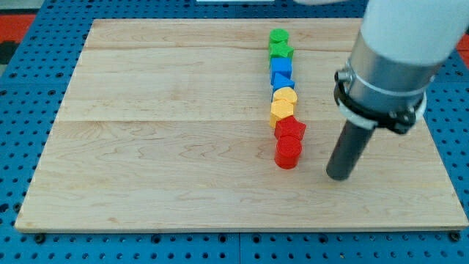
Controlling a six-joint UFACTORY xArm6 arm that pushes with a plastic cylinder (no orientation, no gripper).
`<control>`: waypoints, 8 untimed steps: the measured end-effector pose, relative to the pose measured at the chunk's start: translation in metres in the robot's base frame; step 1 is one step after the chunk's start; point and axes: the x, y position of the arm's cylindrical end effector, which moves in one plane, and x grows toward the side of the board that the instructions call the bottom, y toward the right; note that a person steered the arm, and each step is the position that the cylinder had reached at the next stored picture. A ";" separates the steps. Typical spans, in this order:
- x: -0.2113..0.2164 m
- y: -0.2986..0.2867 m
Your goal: Move the green star to the left
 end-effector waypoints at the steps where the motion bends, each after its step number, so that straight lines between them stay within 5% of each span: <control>1: -0.038 0.070; 3: -0.187 0.085; 5: -0.232 -0.014; 7: -0.236 -0.185; 8: -0.198 -0.177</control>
